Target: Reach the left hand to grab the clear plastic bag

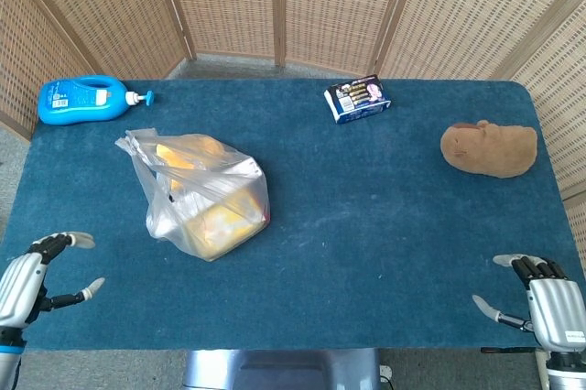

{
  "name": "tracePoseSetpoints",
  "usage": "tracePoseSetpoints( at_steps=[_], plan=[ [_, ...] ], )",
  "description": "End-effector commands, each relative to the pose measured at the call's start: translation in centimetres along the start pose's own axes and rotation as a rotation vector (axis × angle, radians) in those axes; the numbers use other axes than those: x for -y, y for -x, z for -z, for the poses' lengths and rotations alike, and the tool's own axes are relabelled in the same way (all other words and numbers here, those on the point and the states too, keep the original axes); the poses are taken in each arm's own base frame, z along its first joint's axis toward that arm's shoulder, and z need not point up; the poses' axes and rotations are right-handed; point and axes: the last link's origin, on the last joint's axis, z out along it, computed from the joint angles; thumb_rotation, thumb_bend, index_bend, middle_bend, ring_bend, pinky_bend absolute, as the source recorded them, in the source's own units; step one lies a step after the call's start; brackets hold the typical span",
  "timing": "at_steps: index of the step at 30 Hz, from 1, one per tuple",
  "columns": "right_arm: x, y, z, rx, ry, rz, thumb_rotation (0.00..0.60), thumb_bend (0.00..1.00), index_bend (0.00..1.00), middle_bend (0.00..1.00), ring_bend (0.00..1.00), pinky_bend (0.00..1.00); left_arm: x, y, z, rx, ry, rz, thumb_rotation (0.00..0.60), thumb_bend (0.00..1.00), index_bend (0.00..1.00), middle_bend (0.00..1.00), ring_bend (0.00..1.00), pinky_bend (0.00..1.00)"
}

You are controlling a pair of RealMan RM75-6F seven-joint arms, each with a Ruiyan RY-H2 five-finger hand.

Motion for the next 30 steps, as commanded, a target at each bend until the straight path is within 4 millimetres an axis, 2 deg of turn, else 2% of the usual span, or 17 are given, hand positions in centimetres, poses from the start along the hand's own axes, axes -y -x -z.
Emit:
tracePoseSetpoints(
  at_steps=[1, 10, 12, 18, 30],
  plan=[
    [0.0, 0.0, 0.0, -0.001, 0.003, 0.002, 0.273, 0.22, 0.34, 0.39, 0.35, 0.28, -1.2, -0.4, -2.5, 0.067, 0.022, 0.211, 0.407, 0.2, 0.37, 0.33, 0.26, 0.2],
    [0.0, -0.1, 0.1, -0.008, 0.009, 0.006, 0.277, 0.22, 0.34, 0.39, 0.35, 0.28, -3.1, -0.4, -5.4, 0.169, 0.057, 0.473, 0.402, 0.2, 0.37, 0.33, 0.26, 0.2],
    [-0.1, -0.3, 0.2, -0.017, 0.019, 0.012, 0.28, 0.22, 0.34, 0.39, 0.35, 0.28, -4.5, -0.3, -6.4, 0.192, 0.082, 0.63, 0.404, 0.2, 0.37, 0.33, 0.26, 0.2],
    [-0.1, -0.3, 0.2, -0.01, 0.025, 0.016, 0.275, 0.22, 0.34, 0.39, 0.35, 0.28, -5.6, -0.7, -8.1, 0.221, 0.097, 0.813, 0.399, 0.2, 0.37, 0.33, 0.26, 0.2],
    [0.1, 0.0, 0.0, -0.005, 0.029, 0.019, 0.273, 0.22, 0.34, 0.39, 0.35, 0.28, -6.8, -1.7, -10.7, 0.243, 0.109, 0.906, 0.399, 0.2, 0.37, 0.33, 0.26, 0.2]
  ],
)
